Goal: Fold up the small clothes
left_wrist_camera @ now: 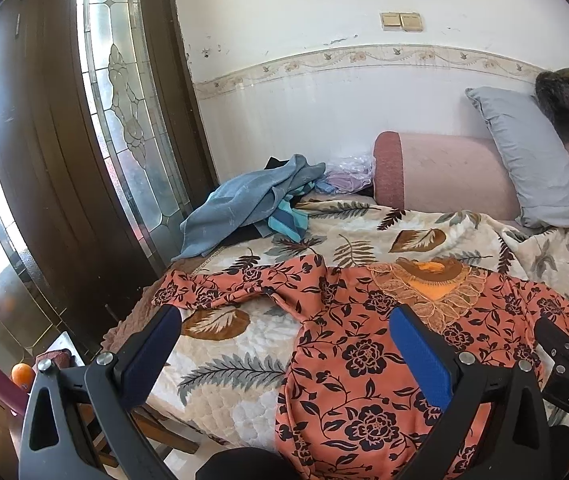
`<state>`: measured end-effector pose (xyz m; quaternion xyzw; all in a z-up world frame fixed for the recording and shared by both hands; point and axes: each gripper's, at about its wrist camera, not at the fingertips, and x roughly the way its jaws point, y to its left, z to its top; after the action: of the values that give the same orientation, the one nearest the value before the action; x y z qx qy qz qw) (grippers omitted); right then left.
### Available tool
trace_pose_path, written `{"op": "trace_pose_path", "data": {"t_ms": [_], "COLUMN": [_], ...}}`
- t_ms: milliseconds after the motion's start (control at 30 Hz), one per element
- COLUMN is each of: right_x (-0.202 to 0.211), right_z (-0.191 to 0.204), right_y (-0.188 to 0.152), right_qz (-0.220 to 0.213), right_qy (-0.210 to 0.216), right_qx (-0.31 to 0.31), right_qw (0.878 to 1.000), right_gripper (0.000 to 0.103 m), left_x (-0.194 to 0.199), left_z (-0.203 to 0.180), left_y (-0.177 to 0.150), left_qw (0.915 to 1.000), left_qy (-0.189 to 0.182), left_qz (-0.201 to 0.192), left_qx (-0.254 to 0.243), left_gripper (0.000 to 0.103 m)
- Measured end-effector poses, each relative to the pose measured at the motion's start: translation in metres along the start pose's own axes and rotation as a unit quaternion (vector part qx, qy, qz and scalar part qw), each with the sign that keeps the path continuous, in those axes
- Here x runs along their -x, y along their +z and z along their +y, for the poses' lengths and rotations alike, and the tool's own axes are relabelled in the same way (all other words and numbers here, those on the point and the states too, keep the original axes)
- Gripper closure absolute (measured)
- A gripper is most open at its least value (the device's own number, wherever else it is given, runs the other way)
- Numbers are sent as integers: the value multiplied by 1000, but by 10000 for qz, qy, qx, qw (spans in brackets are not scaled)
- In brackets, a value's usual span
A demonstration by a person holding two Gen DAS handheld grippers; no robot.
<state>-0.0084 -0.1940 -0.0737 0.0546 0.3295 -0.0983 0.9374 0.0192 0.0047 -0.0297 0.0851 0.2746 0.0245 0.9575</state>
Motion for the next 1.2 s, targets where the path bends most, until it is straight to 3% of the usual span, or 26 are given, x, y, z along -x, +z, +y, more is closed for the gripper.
{"op": "trace_pose_path", "data": {"t_ms": [1000,1200], "right_x": [-7,-17], "right_z": [10,-6], "right_y": [-5,-13], "right_qz": [158,288], "right_qy": [186,218], "right_qx": [85,24], "right_qw": [9997,9993], "right_gripper": [0,0], "left_x": [-13,-31], "left_z": [5,4], "left_y": [-9,-21], "left_qw": [9998,9988], "left_qy": [39,-48], "left_qz": [209,493], "left_qx": [27,-34], "left_gripper": [0,0]}}
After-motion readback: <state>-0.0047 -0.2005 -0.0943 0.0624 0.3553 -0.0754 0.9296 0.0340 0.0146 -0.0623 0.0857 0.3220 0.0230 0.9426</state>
